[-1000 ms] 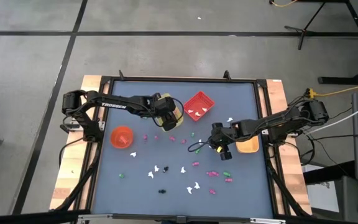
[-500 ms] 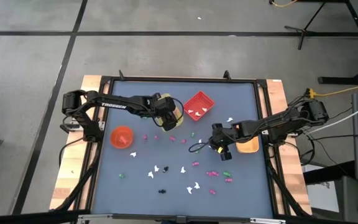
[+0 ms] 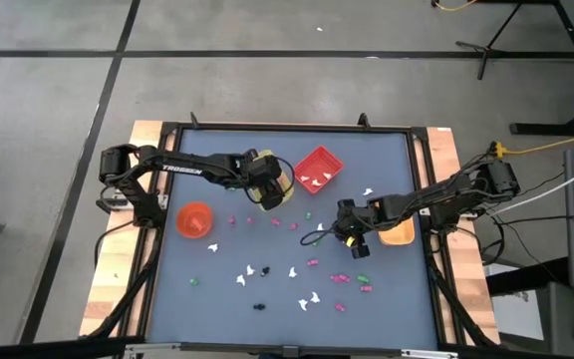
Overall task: Sort Halloween decoration
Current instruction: Put the white ghost toy into the red bin, then put the pink skeleton toy into the yellow bin
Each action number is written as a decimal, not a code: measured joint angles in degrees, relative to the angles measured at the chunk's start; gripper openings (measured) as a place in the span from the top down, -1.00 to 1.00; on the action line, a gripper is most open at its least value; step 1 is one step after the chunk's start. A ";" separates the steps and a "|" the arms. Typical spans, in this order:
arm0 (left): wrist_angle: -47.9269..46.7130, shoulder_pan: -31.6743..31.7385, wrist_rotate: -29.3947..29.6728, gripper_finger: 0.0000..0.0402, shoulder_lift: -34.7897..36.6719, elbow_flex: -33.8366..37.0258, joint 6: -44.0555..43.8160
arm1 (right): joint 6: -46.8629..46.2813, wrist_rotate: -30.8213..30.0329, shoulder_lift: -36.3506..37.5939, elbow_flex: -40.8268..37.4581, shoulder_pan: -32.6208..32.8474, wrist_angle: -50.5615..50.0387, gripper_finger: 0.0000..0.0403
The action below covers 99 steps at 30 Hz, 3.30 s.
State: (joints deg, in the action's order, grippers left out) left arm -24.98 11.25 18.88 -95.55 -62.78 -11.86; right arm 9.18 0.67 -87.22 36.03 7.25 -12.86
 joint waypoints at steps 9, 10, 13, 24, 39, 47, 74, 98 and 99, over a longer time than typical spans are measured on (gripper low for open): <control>0.01 -0.02 -0.03 0.28 0.00 0.00 0.00 | 0.06 0.48 -0.07 -0.07 -0.08 -0.24 0.51; 0.01 -0.02 -0.03 0.28 0.00 0.00 0.00 | 0.06 0.50 -0.09 -0.07 -0.07 -0.26 0.57; 0.01 -0.02 -0.06 0.28 0.00 0.00 0.00 | 0.09 0.47 -0.11 -0.09 -0.07 -0.34 0.70; 0.03 -0.02 -0.16 0.28 0.00 0.00 0.00 | 0.13 0.43 -0.27 1.20 -0.09 -1.42 0.63; 0.17 -0.02 -0.14 0.28 0.00 0.00 0.00 | 15.03 -20.41 -0.37 15.12 -0.19 -16.21 0.61; 0.16 -0.02 -0.12 0.28 0.00 0.00 0.00 | 25.56 -34.56 -0.28 19.36 -2.78 -15.61 0.60; 0.14 -0.02 -0.09 0.28 0.00 0.00 0.00 | 25.85 -19.02 -0.22 19.71 -19.80 -7.30 0.52; 5.81 -0.04 -0.14 0.28 0.00 -0.02 0.33 | 25.81 -19.02 -0.17 19.74 -19.65 -7.39 -0.03; 7.42 -0.11 -0.27 0.28 0.00 -0.02 0.41 | 25.82 -19.02 -0.17 19.74 -19.65 -7.39 -0.03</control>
State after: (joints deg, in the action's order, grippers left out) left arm -17.56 11.14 18.61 -95.55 -62.81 -11.45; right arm 35.00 -18.35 -87.39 55.77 -12.40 -20.25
